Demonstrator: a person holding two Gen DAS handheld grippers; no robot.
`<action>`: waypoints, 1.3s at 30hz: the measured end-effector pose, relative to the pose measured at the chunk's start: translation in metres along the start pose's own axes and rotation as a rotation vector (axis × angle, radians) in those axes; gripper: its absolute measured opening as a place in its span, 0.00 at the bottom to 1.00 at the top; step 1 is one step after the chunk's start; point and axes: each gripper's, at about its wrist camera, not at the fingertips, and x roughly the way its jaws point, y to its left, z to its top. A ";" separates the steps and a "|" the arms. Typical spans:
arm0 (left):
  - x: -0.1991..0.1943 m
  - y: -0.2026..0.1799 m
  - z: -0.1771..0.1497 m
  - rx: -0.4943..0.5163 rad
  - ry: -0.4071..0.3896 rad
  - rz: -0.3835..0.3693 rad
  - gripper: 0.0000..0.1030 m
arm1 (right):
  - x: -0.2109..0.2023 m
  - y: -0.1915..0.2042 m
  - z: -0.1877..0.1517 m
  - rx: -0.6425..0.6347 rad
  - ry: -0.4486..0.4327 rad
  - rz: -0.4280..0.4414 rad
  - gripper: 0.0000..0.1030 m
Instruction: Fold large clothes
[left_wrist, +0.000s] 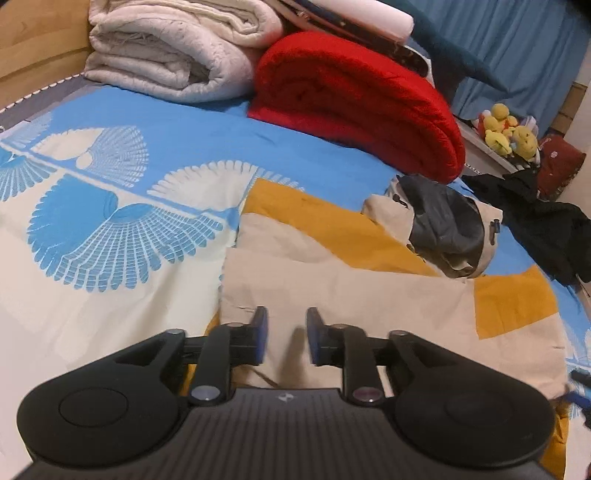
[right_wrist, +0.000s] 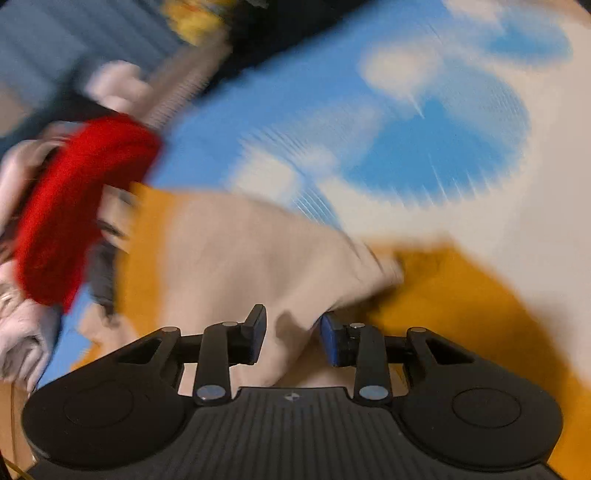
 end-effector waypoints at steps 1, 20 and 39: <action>0.000 0.001 0.000 -0.006 0.009 -0.001 0.25 | -0.006 0.001 0.005 0.008 -0.018 0.029 0.36; -0.020 0.010 0.018 -0.067 -0.007 -0.060 0.25 | 0.184 0.146 0.154 -0.432 0.394 -0.020 0.60; -0.024 0.019 0.022 -0.079 0.009 -0.084 0.25 | 0.137 0.167 0.140 -0.754 -0.181 -0.474 0.11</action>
